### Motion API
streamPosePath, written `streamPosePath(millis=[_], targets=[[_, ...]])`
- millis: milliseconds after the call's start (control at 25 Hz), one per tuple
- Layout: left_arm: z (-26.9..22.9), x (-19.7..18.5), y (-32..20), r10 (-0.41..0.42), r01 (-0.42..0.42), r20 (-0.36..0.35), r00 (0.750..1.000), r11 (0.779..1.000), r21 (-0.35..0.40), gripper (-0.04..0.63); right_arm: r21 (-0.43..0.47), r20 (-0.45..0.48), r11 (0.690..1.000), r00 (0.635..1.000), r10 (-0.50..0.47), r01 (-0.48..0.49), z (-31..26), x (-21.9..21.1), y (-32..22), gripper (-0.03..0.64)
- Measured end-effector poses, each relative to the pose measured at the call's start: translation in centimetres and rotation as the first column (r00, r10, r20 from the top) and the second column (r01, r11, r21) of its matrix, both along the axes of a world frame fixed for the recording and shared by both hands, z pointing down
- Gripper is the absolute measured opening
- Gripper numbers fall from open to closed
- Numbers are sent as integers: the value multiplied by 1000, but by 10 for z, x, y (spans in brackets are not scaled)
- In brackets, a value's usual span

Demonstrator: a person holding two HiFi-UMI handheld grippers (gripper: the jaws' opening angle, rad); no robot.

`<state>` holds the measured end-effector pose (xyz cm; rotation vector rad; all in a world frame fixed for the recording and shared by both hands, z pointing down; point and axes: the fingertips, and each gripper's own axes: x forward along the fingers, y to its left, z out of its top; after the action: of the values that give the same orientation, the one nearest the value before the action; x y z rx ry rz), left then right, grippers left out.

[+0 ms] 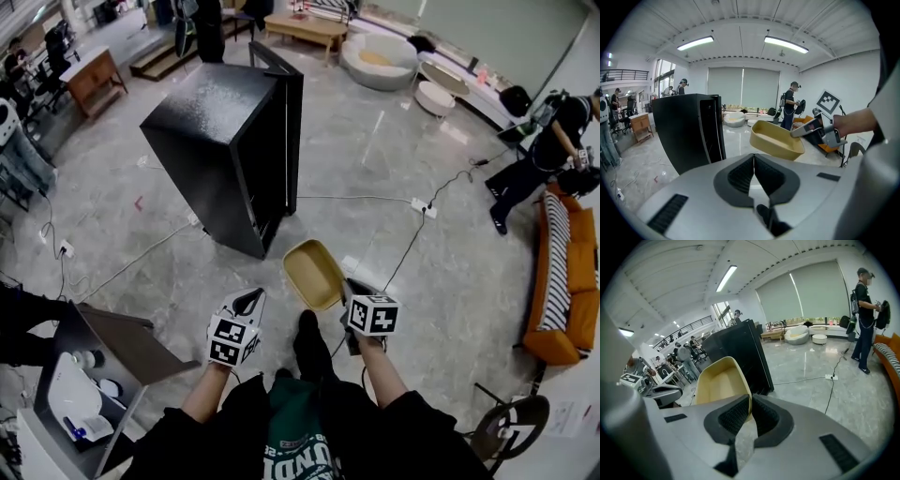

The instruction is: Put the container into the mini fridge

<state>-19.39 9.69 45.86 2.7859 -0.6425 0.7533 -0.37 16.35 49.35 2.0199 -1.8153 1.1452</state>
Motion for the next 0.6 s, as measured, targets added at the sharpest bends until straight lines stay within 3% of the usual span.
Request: streamPosePath(millis=[600], targets=[[-7,39,-96,-91,91,0,996,995,-29,14,-8,17,997,997,-75,75,-6,43,-117,46]])
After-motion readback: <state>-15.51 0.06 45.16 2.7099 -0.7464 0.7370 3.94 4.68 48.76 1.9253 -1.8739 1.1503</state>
